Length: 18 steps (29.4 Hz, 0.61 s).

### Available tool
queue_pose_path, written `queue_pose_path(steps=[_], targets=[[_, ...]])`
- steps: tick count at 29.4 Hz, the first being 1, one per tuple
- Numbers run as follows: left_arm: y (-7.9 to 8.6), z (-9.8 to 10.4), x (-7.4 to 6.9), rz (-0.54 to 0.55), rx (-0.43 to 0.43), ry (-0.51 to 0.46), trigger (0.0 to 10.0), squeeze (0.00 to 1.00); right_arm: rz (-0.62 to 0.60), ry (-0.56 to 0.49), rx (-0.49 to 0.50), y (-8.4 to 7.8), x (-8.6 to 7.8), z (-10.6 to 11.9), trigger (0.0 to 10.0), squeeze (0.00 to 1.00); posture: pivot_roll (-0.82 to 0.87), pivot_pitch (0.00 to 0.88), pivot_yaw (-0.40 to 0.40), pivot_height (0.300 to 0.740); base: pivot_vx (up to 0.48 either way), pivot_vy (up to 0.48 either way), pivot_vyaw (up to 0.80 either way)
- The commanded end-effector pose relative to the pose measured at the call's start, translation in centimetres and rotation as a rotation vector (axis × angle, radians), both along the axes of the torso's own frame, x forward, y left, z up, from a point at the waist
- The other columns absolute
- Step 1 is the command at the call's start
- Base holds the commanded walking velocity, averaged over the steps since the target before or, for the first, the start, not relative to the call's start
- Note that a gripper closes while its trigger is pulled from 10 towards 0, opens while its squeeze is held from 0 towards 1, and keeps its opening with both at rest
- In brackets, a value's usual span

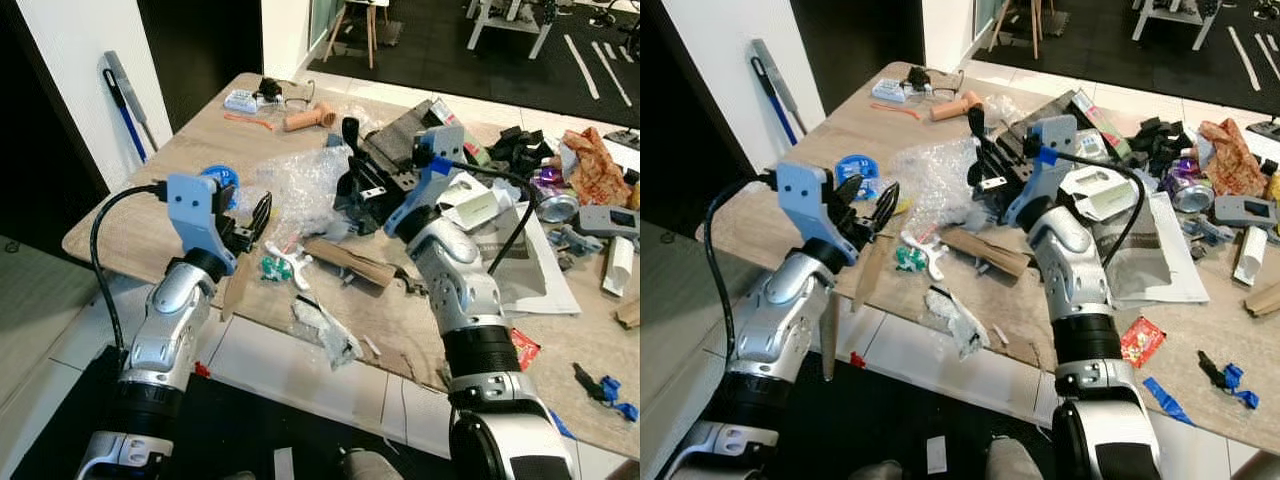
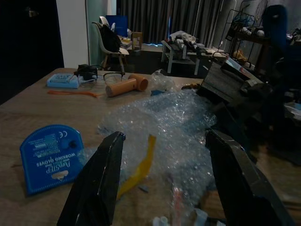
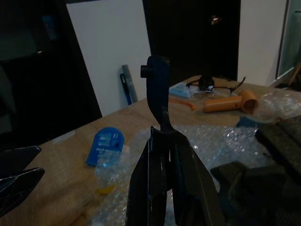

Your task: Picking trash to rubbish bin

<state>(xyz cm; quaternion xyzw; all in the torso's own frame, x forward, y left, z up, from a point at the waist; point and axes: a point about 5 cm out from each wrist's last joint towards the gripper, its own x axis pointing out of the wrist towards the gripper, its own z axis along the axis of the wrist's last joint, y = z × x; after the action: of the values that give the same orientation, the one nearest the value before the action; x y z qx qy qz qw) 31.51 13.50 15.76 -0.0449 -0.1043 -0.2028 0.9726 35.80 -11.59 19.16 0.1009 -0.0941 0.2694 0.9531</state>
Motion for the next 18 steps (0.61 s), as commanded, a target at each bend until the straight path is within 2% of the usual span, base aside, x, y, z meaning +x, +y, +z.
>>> queue_pose_path(steps=[1, 18], targets=[[-0.34, -0.42, 0.07, -0.013, 0.014, 0.008, 10.0, 0.00, 0.008, -0.012, -0.016, 0.11, 0.16, 0.07, 10.0, 0.00, -0.08, 0.000, -0.038, 0.740, -0.341, 0.000, 0.00], [-0.43, -0.44, 0.11, -0.024, 0.023, -0.006, 10.0, 0.00, 0.009, -0.012, -0.016, 0.16, 0.48, -0.08, 10.0, 0.00, -0.08, 0.000, -0.035, 0.740, -0.345, 0.000, 0.00]])
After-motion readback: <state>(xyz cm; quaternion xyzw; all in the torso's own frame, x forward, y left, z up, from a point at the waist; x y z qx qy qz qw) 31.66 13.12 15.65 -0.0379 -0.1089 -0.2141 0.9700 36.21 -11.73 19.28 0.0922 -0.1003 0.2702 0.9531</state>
